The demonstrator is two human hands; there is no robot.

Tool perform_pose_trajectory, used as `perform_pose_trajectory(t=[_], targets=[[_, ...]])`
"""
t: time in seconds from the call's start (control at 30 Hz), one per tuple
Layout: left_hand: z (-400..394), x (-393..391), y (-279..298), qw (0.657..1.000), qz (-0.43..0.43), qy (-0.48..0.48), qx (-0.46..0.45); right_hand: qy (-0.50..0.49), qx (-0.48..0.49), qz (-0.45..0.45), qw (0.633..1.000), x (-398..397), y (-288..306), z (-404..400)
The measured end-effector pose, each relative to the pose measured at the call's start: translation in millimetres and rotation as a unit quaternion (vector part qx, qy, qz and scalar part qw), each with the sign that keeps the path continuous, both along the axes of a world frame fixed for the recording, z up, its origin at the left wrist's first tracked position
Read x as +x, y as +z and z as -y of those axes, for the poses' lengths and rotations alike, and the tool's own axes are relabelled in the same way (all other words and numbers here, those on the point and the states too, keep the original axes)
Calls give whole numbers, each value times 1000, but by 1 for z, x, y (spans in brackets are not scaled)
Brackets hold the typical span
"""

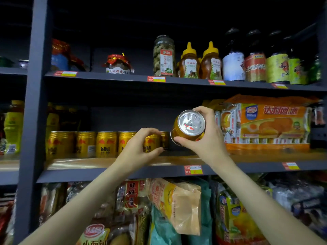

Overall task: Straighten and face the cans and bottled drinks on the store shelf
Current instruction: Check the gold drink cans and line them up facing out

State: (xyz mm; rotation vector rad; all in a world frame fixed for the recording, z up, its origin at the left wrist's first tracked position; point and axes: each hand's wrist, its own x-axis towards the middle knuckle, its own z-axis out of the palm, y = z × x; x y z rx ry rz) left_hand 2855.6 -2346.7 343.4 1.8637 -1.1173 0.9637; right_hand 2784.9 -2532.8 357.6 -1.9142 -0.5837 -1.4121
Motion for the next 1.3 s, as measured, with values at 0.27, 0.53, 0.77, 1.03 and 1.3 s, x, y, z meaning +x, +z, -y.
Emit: perform_pose_trajectory(t=[0.27, 0.53, 0.77, 1.03, 1.3], targets=[[4, 16, 11, 992, 70, 105, -8, -35, -41, -10, 998, 0, 13, 17], [4, 55, 53, 899, 2, 323, 295, -99, -100, -195, 971, 58, 66, 26], [5, 62, 57, 888, 31, 327, 322, -218, -169, -296, 915, 110, 63, 30], [5, 68, 65, 894, 44, 313, 318, -316, -245, -316, 860, 129, 54, 56], [-8, 72, 86, 944, -93, 207, 241, -277, -262, -319, 868, 141, 73, 60]])
